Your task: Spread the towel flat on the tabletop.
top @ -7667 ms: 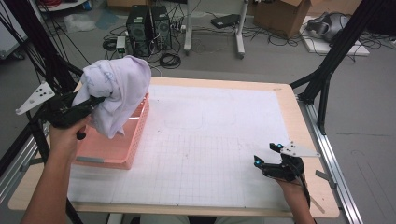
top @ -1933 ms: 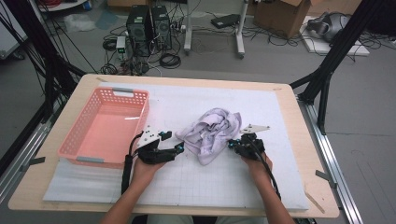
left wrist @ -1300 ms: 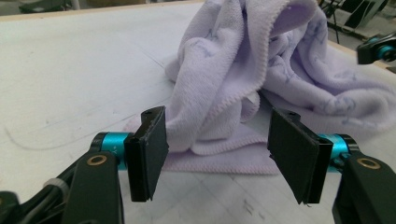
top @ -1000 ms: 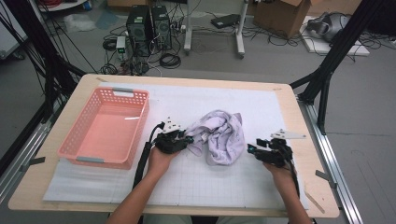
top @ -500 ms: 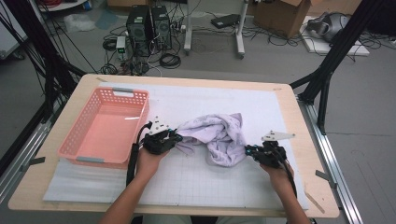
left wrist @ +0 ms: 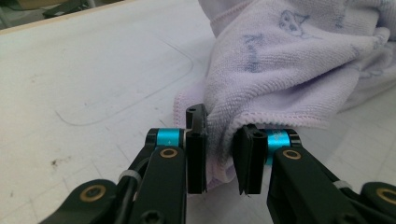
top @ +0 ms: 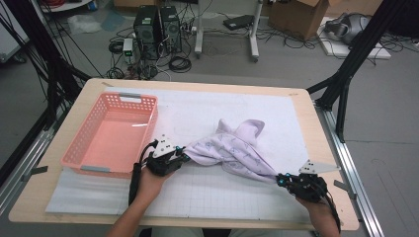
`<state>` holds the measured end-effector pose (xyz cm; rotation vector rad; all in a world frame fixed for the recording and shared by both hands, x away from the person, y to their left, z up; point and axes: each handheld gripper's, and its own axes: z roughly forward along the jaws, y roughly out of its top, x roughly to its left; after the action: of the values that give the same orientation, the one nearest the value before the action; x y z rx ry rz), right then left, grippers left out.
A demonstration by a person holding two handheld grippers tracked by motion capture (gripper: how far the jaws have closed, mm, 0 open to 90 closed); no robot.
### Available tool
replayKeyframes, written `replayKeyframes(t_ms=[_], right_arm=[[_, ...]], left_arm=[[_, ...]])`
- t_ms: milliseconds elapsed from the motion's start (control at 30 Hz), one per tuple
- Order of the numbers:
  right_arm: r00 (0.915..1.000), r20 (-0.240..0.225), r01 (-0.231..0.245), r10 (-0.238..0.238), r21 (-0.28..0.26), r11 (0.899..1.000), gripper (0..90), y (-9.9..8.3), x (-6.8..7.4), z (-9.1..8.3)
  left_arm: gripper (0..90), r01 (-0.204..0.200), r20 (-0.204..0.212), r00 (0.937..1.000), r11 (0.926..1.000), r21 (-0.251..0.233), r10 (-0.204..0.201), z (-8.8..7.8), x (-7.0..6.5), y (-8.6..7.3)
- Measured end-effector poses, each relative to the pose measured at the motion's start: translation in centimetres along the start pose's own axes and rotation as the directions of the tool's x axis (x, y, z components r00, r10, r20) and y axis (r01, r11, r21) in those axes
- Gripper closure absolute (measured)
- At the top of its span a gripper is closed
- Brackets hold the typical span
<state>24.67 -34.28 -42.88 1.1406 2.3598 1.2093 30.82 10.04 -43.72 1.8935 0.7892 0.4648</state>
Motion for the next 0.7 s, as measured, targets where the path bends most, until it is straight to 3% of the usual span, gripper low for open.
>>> replayKeyframes(t_ms=[33,100,200,333,467,533,633,700], right_arm=[[0.9999,-0.014,0.006,-0.006,-0.008,1.0,83.4,0.0,0.2,-0.1],[0.9999,-0.007,0.011,-0.011,-0.042,0.999,68.0,0.3,0.4,-0.3],[0.9999,0.001,-0.014,0.014,-0.131,0.991,56.0,1.7,0.2,-0.4],[0.9998,0.016,0.014,-0.011,-0.172,0.985,53.7,4.9,-0.1,0.7],[0.9985,0.021,0.053,-0.05,-0.148,0.988,51.9,7.7,-0.2,3.8],[0.9983,0.026,0.055,-0.053,-0.099,0.994,53.8,8.3,-0.1,5.5],[0.9982,0.004,0.06,-0.06,-0.041,0.997,81.8,8.1,-0.2,6.8],[0.9976,-0.007,0.068,-0.068,-0.031,0.997,83.4,7.6,0.0,6.6]], left_arm=[[76.2,-0.002,0.002,1.0,1.0,0.0,0.002,0.0,-0.1,-0.1],[76.2,-0.012,-0.005,0.9999,0.9999,0.003,0.012,0.0,-0.3,-0.3],[76.2,-0.019,-0.003,0.9998,0.9998,-0.002,0.019,0.1,-0.5,-0.4],[76.0,-0.033,-0.007,0.9994,0.9994,-0.007,0.033,0.1,-0.6,-0.3],[75.9,-0.035,-0.006,0.9994,0.9993,-0.01,0.035,0.1,-0.6,-0.4],[75.9,-0.035,-0.002,0.9994,0.9993,-0.011,0.035,0.0,-0.6,-0.4],[75.8,-0.037,-0.005,0.9993,0.9992,-0.012,0.037,-0.1,-0.5,-0.5],[75.7,-0.032,-0.005,0.9995,0.9993,-0.016,0.032,-0.1,-0.5,-0.6]])
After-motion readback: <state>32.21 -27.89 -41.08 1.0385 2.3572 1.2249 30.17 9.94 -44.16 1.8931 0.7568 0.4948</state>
